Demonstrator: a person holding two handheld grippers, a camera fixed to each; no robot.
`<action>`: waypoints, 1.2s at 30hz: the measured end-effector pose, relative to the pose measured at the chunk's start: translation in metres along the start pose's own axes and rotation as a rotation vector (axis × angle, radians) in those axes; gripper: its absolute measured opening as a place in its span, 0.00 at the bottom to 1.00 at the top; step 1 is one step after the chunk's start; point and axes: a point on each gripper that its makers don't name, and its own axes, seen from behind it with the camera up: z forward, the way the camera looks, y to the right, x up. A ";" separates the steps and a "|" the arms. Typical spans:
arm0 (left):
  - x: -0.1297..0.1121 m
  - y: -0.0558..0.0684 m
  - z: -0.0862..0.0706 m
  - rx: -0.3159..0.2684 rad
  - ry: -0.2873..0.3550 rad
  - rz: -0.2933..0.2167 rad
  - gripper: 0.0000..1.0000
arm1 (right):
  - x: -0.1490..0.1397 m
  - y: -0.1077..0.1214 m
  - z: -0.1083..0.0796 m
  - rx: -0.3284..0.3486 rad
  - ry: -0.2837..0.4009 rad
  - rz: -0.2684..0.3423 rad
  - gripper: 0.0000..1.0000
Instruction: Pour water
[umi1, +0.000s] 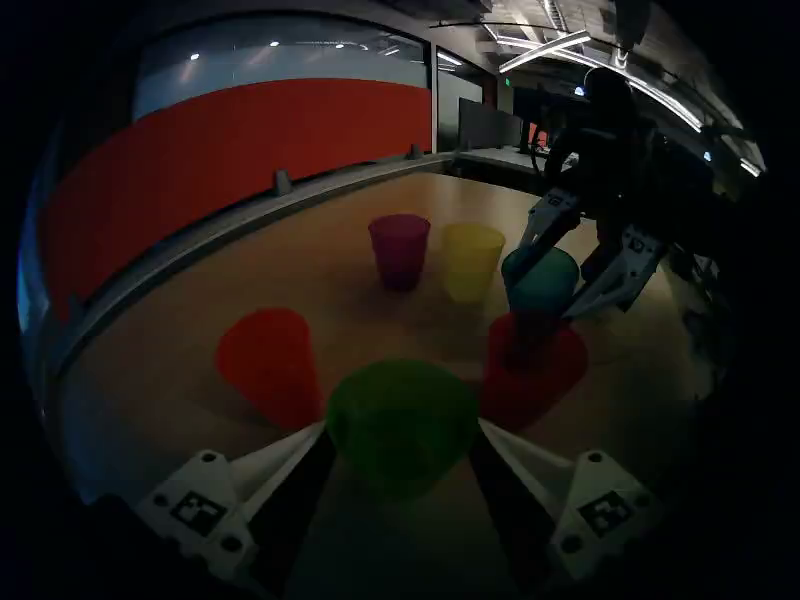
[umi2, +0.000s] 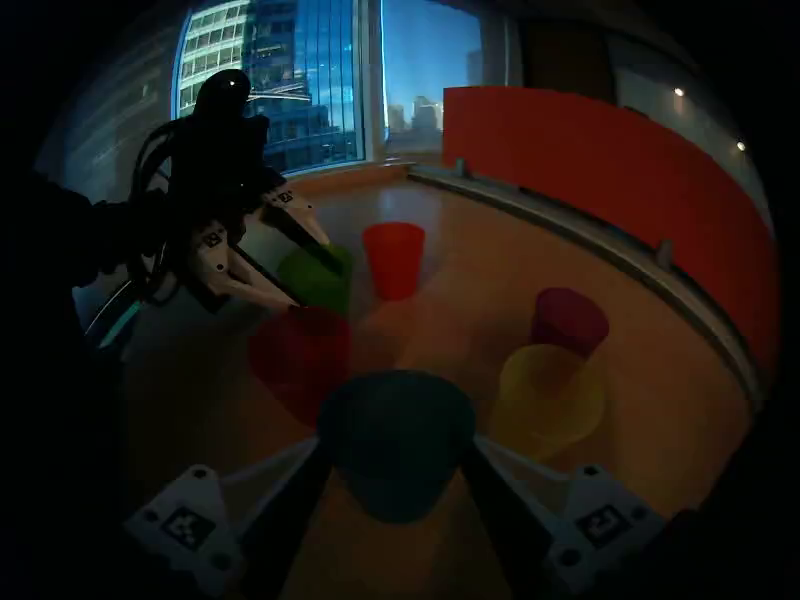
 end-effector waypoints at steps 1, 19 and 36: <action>0.000 0.000 0.000 -0.001 0.000 0.000 0.85 | 0.000 0.000 0.001 0.001 0.000 0.001 0.88; -0.006 -0.001 -0.001 -0.013 0.005 -0.012 0.86 | -0.013 -0.002 0.003 -0.014 -0.016 0.012 0.88; -0.014 0.005 -0.009 -0.038 -0.041 -0.022 0.86 | -0.018 -0.007 -0.006 -0.028 -0.027 0.029 1.00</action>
